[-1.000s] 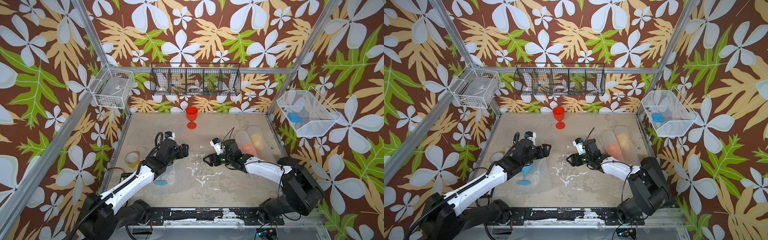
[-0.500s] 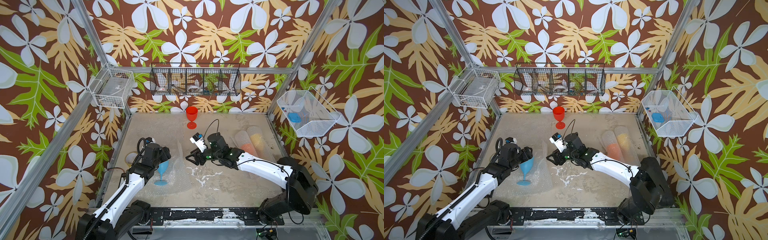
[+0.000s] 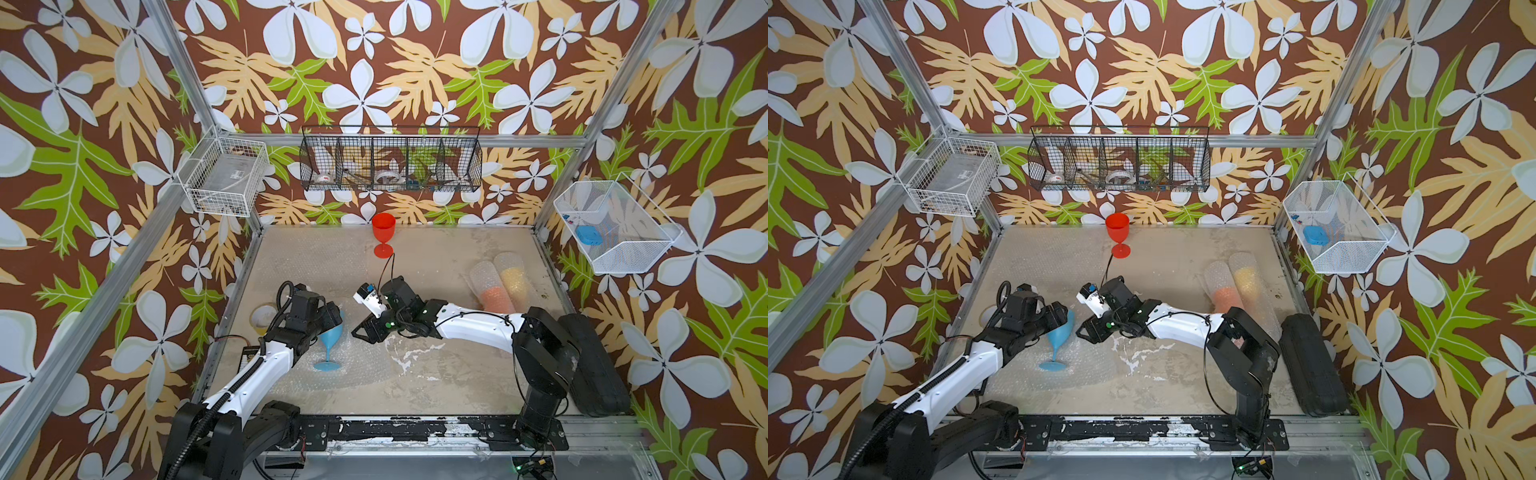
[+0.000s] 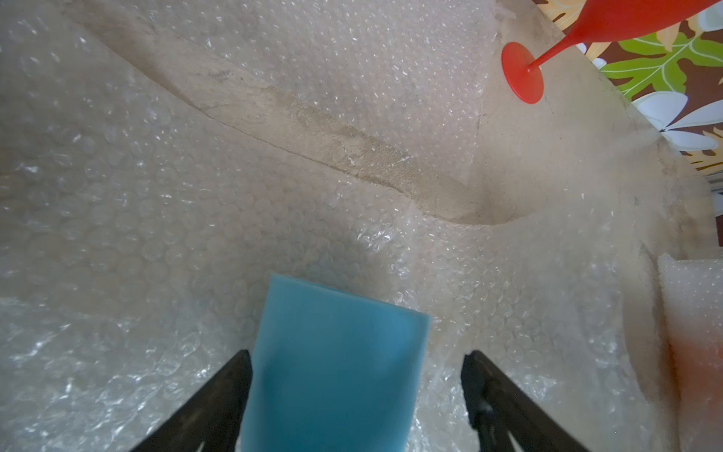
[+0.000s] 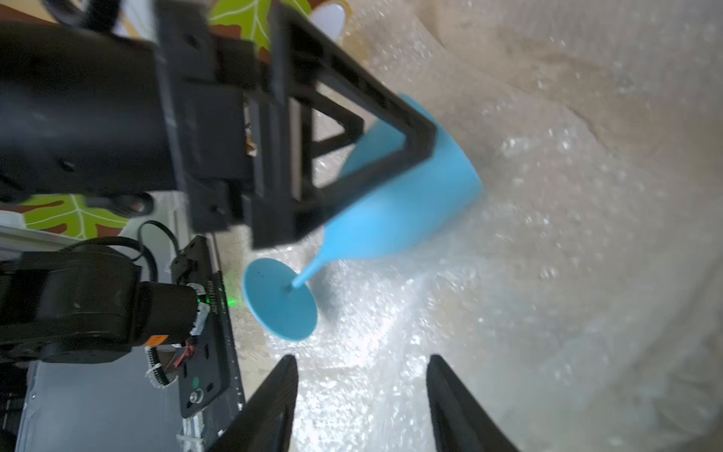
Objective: Unpack wine glasses from bubble wrap
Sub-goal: Unwrap the bubble wrap at the center of the board, then pick up the wine glass from the bubble wrap.
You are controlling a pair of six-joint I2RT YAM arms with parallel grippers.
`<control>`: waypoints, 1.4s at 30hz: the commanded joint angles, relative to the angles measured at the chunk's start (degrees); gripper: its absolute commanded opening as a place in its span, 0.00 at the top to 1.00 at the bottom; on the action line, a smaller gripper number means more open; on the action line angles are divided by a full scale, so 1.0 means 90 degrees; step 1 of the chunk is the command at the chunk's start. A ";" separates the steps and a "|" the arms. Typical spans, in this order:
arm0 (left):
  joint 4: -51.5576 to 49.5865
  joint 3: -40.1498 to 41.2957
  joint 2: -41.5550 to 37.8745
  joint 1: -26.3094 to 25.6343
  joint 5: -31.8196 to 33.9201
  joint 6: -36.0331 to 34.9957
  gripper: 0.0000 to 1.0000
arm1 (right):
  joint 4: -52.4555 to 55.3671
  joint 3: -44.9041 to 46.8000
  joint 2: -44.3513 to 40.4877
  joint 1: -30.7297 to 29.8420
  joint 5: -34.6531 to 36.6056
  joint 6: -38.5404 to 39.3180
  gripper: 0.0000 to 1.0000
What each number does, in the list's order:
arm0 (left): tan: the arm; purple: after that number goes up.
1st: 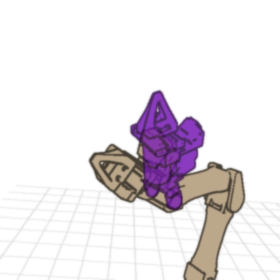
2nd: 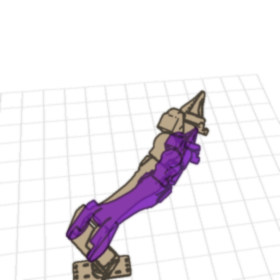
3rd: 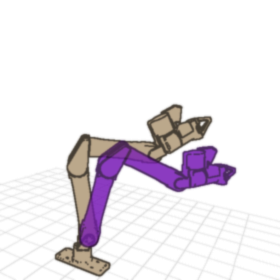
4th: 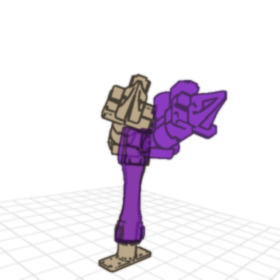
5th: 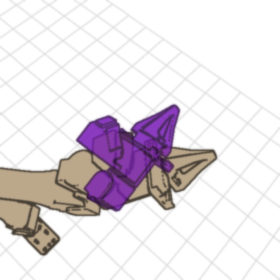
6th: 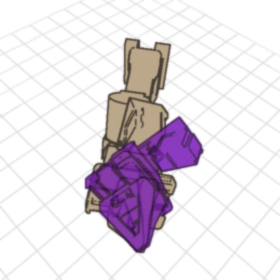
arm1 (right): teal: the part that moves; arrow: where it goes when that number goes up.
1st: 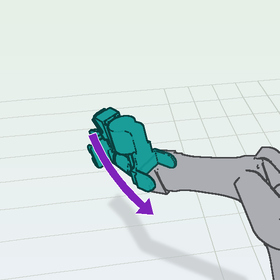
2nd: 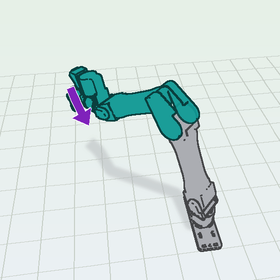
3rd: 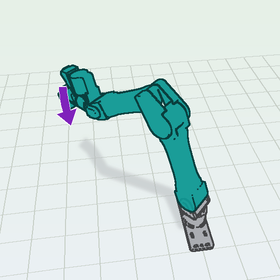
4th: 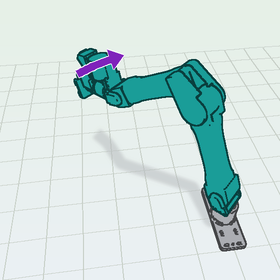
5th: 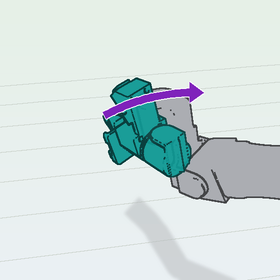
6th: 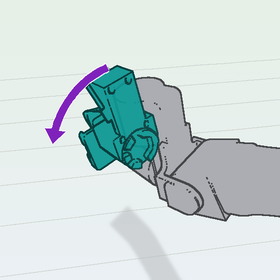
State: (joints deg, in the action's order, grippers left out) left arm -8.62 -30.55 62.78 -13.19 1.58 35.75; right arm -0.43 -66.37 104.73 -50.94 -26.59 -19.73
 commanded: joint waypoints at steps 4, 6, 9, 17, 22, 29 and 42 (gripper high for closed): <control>0.0388 0.0058 0.0026 0.0011 -0.0048 -0.0133 0.14 | -0.0359 0.0681 0.0122 0.0093 0.0102 -0.0284 0.44; 0.0404 0.0004 0.0036 0.0014 -0.0137 -0.0180 0.13 | -0.0483 0.0784 0.0279 0.0093 0.0008 -0.0376 0.44; 0.0304 -0.0099 0.0014 0.0015 -0.0142 -0.0279 0.12 | -0.0585 0.0841 0.0422 0.0101 0.0038 -0.0434 0.44; -0.0004 -0.0203 0.0004 0.0008 -0.0172 -0.0434 0.06 | -0.0558 0.0715 0.0426 0.0098 -0.0053 -0.0405 0.44; -0.0705 -0.0553 0.0425 -0.0048 0.0259 -0.0670 0.01 | -0.0590 0.0748 0.0424 0.0093 -0.0063 -0.0417 0.44; -0.1198 -0.0728 0.0827 -0.0163 0.0644 -0.0796 0.00 | -0.0675 0.0743 0.0454 0.0093 -0.0111 -0.0480 0.43; -0.1452 -0.1027 0.1722 -0.0541 0.1185 -0.0820 0.01 | -0.0675 0.0714 0.0436 0.0092 -0.0112 -0.0484 0.42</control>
State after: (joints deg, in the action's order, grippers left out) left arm -19.99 -39.00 77.01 -17.69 10.46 28.60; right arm -5.87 -59.70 108.71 -50.02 -27.05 -23.79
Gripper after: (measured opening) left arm 0.986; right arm 0.574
